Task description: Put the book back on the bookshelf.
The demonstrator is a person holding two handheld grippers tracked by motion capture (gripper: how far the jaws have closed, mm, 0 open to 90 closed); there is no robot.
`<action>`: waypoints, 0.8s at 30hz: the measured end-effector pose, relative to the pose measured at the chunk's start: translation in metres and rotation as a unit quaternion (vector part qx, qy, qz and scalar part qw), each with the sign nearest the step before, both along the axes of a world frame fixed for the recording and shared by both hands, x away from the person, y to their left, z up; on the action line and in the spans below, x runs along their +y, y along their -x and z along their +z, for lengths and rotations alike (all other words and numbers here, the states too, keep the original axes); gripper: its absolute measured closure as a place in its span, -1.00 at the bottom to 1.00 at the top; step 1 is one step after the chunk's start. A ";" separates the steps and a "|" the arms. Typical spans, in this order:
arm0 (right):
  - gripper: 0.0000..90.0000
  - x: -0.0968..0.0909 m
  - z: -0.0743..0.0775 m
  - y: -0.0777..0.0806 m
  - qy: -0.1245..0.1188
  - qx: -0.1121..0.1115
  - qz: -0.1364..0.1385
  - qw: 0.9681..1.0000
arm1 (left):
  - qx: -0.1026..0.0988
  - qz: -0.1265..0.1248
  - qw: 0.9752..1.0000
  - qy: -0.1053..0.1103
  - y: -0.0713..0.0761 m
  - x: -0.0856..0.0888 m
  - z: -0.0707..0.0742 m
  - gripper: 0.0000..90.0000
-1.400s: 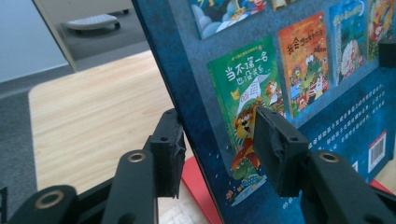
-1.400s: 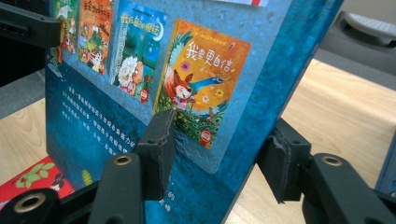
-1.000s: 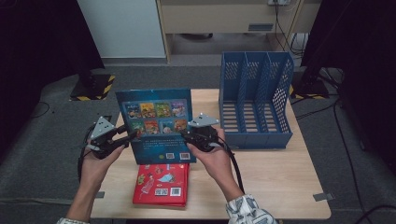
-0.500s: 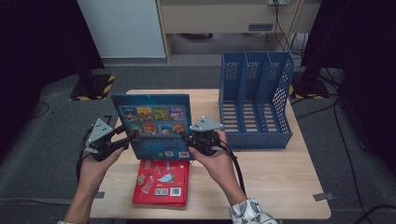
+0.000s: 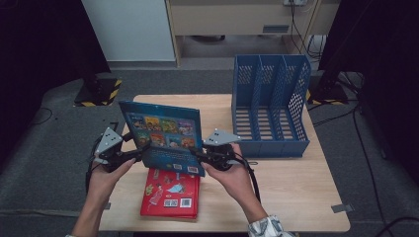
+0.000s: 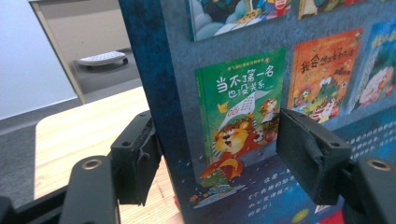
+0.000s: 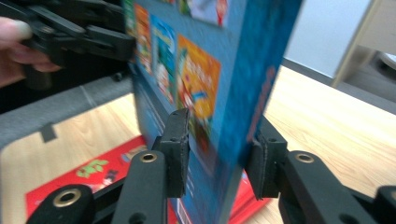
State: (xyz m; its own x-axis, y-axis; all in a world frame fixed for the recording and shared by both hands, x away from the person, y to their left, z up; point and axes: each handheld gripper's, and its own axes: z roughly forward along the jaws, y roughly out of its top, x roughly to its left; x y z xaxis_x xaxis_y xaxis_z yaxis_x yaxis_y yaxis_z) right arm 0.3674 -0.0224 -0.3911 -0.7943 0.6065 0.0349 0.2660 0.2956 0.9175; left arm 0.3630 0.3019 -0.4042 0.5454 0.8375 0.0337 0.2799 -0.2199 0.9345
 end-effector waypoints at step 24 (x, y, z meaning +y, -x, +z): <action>-0.20 0.025 0.023 -0.011 -0.044 -0.033 0.073 0.996 | 0.003 -0.006 1.000 0.004 0.003 0.000 -0.001 -0.38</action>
